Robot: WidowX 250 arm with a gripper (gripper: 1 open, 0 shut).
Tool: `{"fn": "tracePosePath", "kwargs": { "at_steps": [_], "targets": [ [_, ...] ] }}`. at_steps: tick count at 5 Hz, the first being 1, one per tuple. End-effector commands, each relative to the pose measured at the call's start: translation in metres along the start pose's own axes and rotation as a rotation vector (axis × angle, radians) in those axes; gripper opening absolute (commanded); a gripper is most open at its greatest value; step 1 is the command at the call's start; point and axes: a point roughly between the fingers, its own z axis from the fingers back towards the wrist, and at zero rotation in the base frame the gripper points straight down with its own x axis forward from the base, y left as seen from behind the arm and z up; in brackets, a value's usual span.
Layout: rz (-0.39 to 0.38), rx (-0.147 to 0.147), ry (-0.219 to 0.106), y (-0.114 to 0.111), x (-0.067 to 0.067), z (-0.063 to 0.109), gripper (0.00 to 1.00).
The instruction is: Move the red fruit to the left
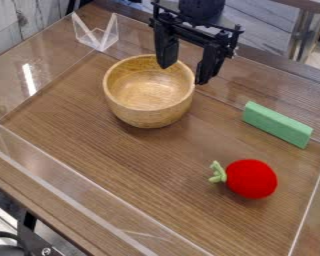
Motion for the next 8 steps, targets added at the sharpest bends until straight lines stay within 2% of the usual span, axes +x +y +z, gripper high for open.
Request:
{"fn": "tracePosePath", "kwargs": {
  "at_steps": [1, 2, 3, 4, 5, 6, 7, 8],
  "targets": [
    [-0.063, -0.002, 0.029, -0.008, 0.000, -0.014, 1.00],
    [-0.247, 0.004, 0.025, -0.044, -0.006, -0.025, 1.00],
    [-0.438, 0.015, 0.008, -0.087, -0.010, -0.031, 1.00],
    [-0.580, 0.026, -0.005, -0.110, -0.020, -0.037, 1.00],
    [-0.720, 0.043, -0.028, -0.124, -0.030, -0.044, 1.00],
    [-0.724, 0.055, -0.028, -0.122, -0.036, -0.050, 1.00],
    [-0.633, 0.081, -0.054, -0.114, -0.037, -0.043, 1.00],
    [-0.551, 0.095, -0.086, -0.106, -0.037, -0.039, 1.00]
  ]
}}
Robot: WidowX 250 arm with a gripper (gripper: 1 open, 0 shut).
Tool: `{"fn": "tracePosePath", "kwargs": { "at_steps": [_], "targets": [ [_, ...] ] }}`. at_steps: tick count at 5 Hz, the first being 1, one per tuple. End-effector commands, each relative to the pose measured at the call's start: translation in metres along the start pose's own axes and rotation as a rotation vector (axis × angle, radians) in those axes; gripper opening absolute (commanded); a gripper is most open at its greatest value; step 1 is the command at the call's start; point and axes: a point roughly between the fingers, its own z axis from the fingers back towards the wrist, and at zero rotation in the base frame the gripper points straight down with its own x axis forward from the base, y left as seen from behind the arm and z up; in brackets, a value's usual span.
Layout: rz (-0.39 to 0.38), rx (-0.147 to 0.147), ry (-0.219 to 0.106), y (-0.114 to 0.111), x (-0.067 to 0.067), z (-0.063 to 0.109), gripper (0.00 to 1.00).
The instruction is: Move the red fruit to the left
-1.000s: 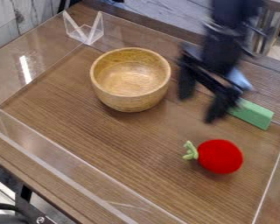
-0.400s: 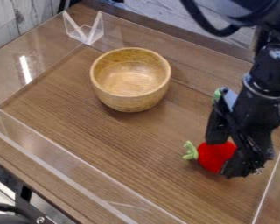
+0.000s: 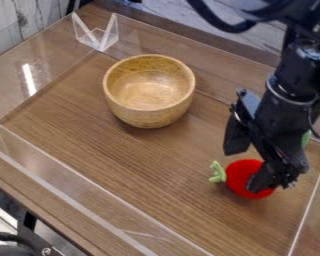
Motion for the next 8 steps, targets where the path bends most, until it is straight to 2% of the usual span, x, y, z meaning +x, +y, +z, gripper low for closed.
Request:
{"fn": "tracePosePath", "kwargs": {
  "at_steps": [1, 2, 3, 4, 6, 7, 8],
  "targets": [
    [-0.049, 0.022, -0.095, 0.011, 0.006, 0.020, 1.00],
    [-0.135, 0.022, -0.130, 0.013, 0.009, 0.021, 1.00],
    [-0.137, 0.021, -0.154, -0.002, 0.020, 0.012, 1.00],
    [-0.135, 0.010, -0.149, -0.016, 0.027, 0.001, 1.00],
    [0.057, 0.034, -0.138, -0.010, 0.009, 0.016, 1.00],
    [0.093, 0.029, -0.151, -0.008, 0.008, 0.011, 1.00],
    [0.083, 0.025, -0.161, -0.008, 0.010, 0.005, 1.00]
  ]
}}
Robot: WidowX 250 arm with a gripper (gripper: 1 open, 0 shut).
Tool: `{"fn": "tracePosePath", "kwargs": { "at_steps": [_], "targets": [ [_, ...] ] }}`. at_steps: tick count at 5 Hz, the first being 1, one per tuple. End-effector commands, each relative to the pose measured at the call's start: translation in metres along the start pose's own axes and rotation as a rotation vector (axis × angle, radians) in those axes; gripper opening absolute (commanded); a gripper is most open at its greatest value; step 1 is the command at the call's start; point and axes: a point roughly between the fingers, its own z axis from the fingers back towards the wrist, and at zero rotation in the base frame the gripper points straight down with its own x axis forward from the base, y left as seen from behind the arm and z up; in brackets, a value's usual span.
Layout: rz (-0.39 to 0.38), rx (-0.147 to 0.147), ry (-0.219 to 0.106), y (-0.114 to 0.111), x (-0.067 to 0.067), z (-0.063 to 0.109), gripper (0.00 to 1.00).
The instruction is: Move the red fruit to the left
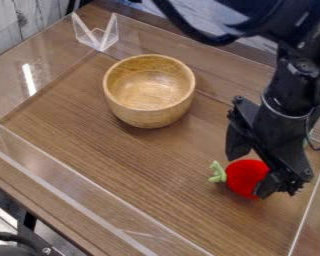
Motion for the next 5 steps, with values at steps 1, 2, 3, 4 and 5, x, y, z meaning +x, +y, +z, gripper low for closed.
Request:
{"fn": "tracePosePath", "kwargs": {
  "at_steps": [1, 2, 3, 4, 5],
  "targets": [
    [-0.076, -0.012, -0.056, 0.012, 0.006, 0.011, 1.00],
    [-0.106, -0.017, -0.062, 0.022, 0.006, 0.013, 1.00],
    [-0.115, -0.021, -0.059, 0.026, 0.004, 0.007, 1.00],
    [-0.114, -0.016, -0.065, 0.026, 0.003, 0.003, 1.00],
    [-0.130, -0.030, -0.057, 0.027, 0.007, -0.001, 1.00]
  ]
}}
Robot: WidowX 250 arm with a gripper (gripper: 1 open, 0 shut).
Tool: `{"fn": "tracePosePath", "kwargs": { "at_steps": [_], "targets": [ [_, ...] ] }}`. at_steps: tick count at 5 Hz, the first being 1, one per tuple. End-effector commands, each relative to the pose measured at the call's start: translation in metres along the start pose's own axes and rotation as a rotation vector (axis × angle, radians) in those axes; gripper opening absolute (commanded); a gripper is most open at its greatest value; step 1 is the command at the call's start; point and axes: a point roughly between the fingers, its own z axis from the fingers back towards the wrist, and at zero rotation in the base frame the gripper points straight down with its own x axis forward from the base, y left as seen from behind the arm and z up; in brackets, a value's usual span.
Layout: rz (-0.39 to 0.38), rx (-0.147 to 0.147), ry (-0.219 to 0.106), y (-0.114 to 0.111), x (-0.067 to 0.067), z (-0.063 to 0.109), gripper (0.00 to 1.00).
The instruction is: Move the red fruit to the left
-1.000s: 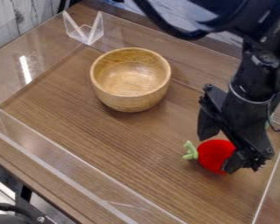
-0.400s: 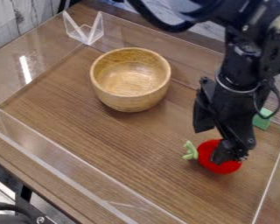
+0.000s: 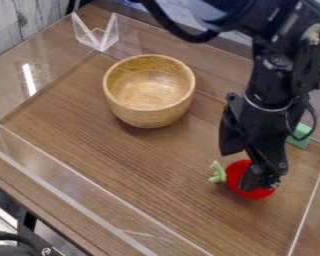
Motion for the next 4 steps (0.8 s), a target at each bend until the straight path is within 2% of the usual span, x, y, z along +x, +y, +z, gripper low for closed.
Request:
{"fn": "tracePosePath", "kwargs": {
  "at_steps": [1, 2, 3, 4],
  "targets": [
    [0.014, 0.001, -0.035, -0.005, 0.019, -0.001, 1.00],
    [0.025, -0.008, -0.025, -0.015, 0.030, -0.012, 0.00],
    [0.101, 0.020, -0.042, -0.013, 0.038, 0.004, 0.00],
    [0.188, 0.063, -0.078, -0.006, 0.045, 0.031, 0.00]
  ]
}}
